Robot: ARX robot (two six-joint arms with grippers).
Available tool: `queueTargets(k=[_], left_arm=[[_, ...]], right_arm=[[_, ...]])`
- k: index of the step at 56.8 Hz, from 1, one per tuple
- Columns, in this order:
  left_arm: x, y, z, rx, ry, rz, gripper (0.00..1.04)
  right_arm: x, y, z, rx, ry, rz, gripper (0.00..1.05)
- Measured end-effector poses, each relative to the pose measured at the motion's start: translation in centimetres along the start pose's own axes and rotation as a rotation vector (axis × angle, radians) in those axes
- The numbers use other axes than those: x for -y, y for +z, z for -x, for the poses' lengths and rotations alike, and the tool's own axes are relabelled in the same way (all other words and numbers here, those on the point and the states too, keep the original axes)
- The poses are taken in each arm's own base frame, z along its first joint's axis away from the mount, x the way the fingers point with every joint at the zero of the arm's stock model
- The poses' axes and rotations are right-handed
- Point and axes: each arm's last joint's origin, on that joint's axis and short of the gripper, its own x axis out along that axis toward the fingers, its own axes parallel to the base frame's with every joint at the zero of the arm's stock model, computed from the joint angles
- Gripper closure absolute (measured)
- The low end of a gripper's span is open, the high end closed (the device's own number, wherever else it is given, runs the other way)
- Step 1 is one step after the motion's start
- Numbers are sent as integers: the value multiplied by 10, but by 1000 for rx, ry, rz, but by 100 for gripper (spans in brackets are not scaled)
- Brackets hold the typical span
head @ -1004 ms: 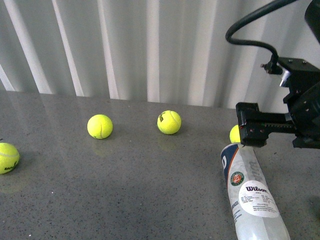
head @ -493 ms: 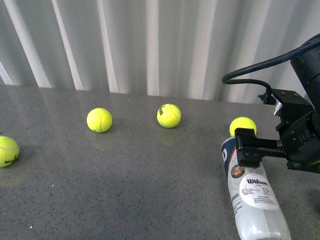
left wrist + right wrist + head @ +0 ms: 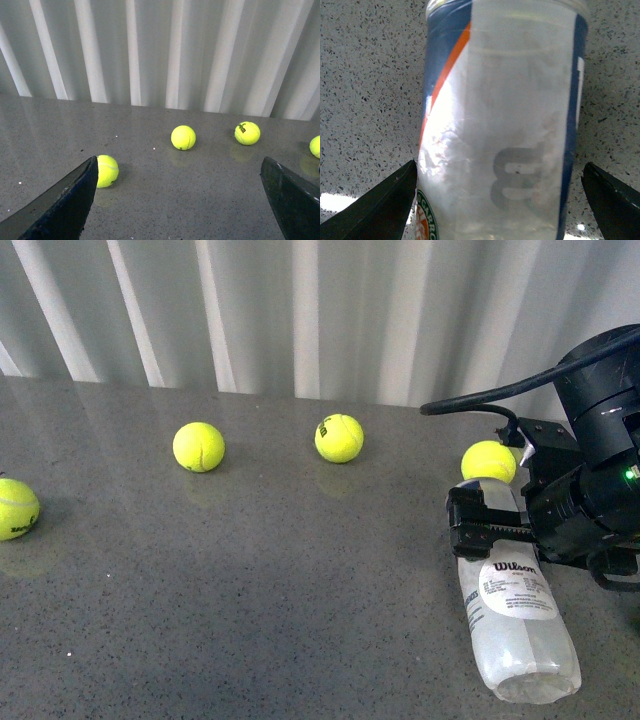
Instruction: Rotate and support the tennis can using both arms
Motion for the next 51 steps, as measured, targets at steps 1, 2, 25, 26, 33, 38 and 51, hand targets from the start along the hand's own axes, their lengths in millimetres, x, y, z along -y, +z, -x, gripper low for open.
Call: queueTargets(k=[1, 2, 25, 26, 33, 38, 51], left_arm=[[0, 0, 0, 0, 0, 0, 7], [0, 0, 0, 0, 0, 0, 7], [0, 0, 0, 0, 0, 0, 7], [0, 0, 0, 0, 0, 0, 7], [0, 0, 0, 0, 0, 0, 7], [0, 0, 0, 0, 0, 0, 7], [0, 0, 0, 0, 0, 0, 7]], right_arm=[[0, 0, 0, 1, -1, 0, 7], [0, 0, -1, 1, -2, 0, 7], [2, 0, -7, -3, -29, 0, 55], [2, 0, -7, -3, -29, 1, 56], [1, 0, -6, 2, -34, 9, 67], [-1, 1, -4, 8, -34, 16, 74], [-5, 3, 0, 24, -29, 36, 87]])
